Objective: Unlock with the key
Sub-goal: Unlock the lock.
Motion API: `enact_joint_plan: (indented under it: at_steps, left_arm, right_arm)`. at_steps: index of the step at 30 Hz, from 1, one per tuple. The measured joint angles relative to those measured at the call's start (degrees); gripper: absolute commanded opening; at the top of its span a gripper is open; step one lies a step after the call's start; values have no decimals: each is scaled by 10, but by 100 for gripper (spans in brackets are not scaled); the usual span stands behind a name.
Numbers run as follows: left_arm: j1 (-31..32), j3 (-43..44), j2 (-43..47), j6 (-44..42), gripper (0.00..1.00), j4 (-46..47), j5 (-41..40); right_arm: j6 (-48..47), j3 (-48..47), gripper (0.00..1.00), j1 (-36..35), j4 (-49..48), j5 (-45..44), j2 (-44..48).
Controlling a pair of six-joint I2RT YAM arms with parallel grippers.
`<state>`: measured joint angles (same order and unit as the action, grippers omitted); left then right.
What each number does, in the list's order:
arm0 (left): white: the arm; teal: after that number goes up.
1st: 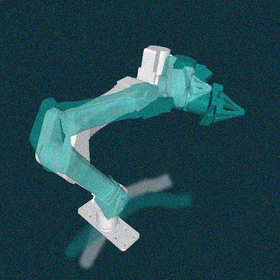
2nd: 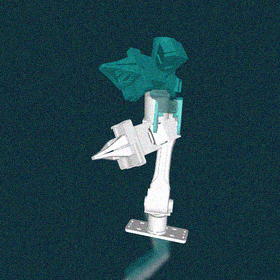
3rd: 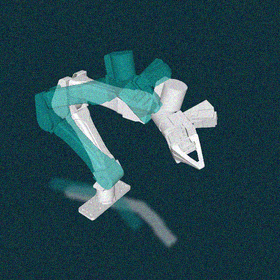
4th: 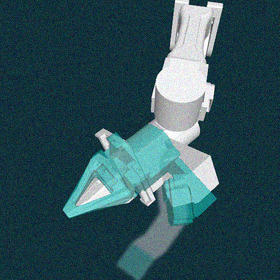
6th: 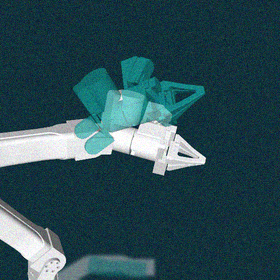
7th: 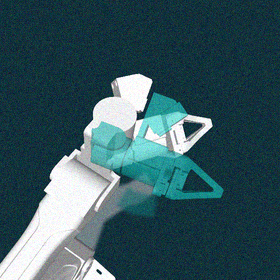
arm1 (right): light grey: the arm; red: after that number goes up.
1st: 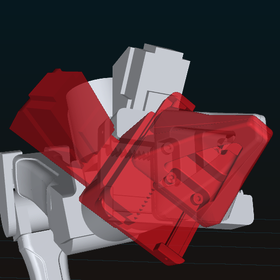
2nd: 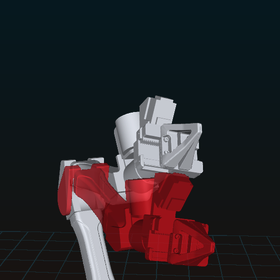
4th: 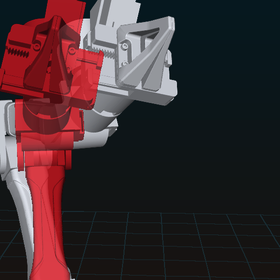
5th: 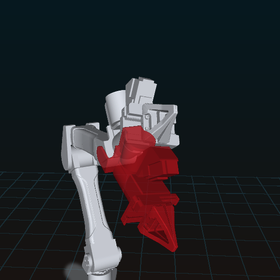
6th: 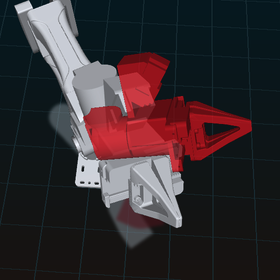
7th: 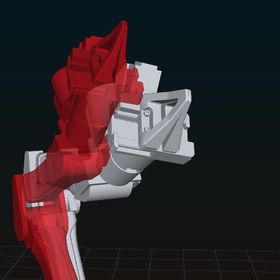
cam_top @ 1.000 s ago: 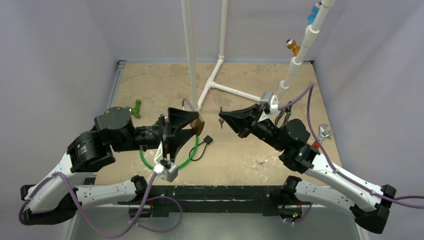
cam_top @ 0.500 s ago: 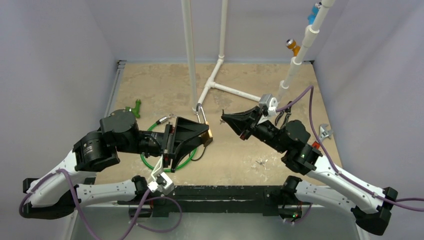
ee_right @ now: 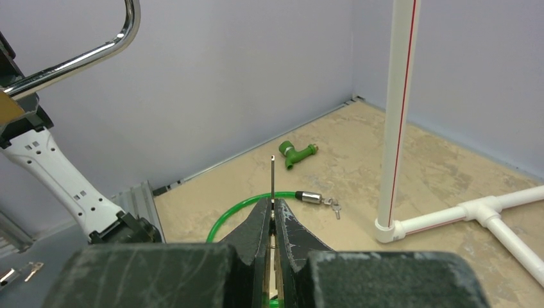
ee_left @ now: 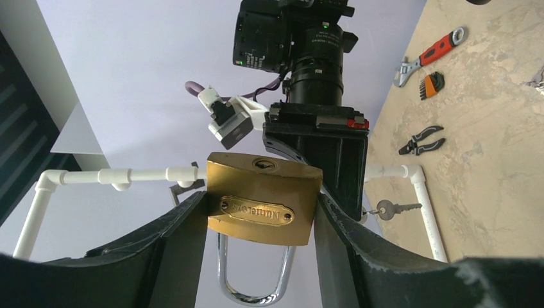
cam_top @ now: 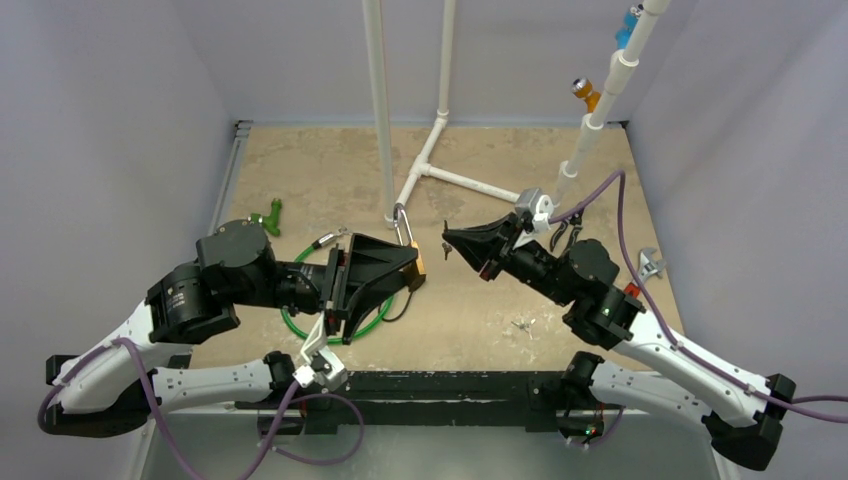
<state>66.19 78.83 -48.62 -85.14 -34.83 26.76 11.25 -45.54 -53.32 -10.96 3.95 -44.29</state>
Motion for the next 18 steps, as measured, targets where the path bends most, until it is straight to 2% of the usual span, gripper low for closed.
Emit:
enact_joint_plan:
  at_steps: [5,9,13,18]
  left_arm:
    - [2,-1,-3,-9,0,-13,-29]
    - [0,-1,-19,-10,0,-50,-94]
    - [-40,-1,-44,-7,0,-88,-144]
    - [-78,-1,-55,16,0,-116,-182]
  right_arm:
    - [-4,-16,0,0,9,5,-7]
    - [-9,-51,0,5,34,34,-24]
    - [-15,-116,0,13,87,97,-60]
    - [-18,-181,0,46,167,218,-101]
